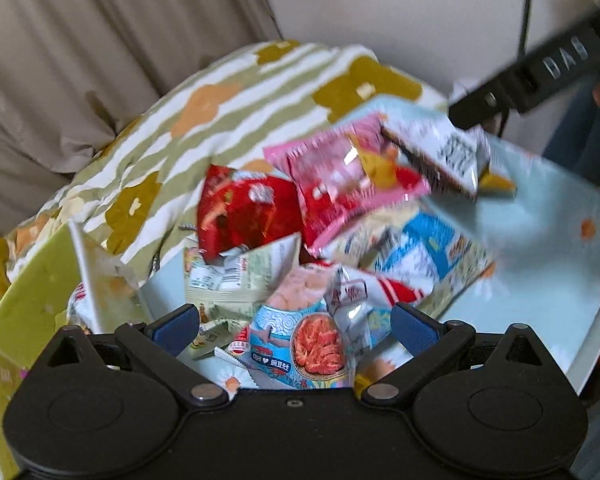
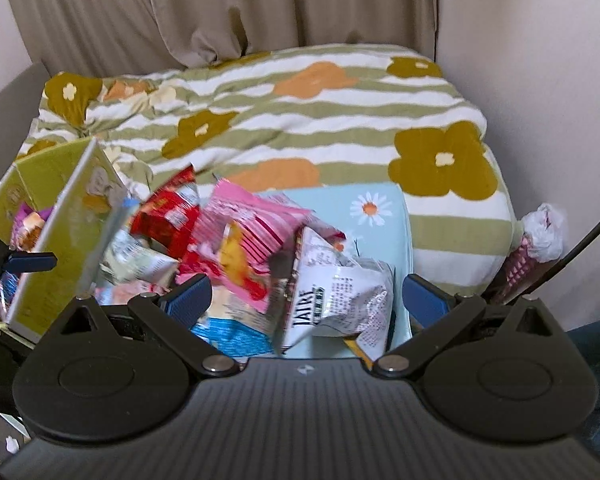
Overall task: Organize snacks
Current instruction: 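Grasp a shrimp-chip bag with the left gripper while the right grasps a white TATRE bag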
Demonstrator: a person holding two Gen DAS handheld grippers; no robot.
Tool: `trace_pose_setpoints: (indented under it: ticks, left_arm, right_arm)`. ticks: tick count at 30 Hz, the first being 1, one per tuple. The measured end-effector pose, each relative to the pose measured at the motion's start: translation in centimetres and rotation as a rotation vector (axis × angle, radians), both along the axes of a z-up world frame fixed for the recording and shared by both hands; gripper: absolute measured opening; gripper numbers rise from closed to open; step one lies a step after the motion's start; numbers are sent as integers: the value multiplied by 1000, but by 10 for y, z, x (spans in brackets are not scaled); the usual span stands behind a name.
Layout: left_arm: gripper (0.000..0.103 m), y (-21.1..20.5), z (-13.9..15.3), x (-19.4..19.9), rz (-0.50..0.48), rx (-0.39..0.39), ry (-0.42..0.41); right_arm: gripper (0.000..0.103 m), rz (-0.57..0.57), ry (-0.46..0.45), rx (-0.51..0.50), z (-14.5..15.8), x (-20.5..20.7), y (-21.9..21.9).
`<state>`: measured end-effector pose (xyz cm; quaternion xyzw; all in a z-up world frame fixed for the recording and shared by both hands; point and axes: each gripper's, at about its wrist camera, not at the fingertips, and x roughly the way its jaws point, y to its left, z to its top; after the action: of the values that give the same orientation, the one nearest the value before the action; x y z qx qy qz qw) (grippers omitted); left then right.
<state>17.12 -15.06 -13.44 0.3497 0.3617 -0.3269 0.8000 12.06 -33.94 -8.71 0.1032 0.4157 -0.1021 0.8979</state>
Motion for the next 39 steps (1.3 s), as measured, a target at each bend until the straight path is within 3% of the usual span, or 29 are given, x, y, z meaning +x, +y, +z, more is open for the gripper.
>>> trace_pose_setpoints:
  ticks: [6,12,15,18,25,39]
  left_arm:
    - [102,-13,-23,0,-108,102,-17]
    - [94,-22,-41,1,-168,167,-19]
    - [87,-23,-48,3,-182,189,-5]
    - [71,-23,-54,4,-198,214,9]
    - [64,-21,-61,3,-187,215,30]
    - [63,-14,-44,2,-18,116,44]
  right_arm:
    - [103,25,37,0,-24,15,-9]
    - [103,50,61,-13,-40,29,-11]
    - [103,63,70,-21,-46,34,-9]
    - [103,74,74,-39,-51,39,-8]
    - [103,89,89,-51,-60,45,-10]
    - [103,105,132,-51,-82,54,-18]
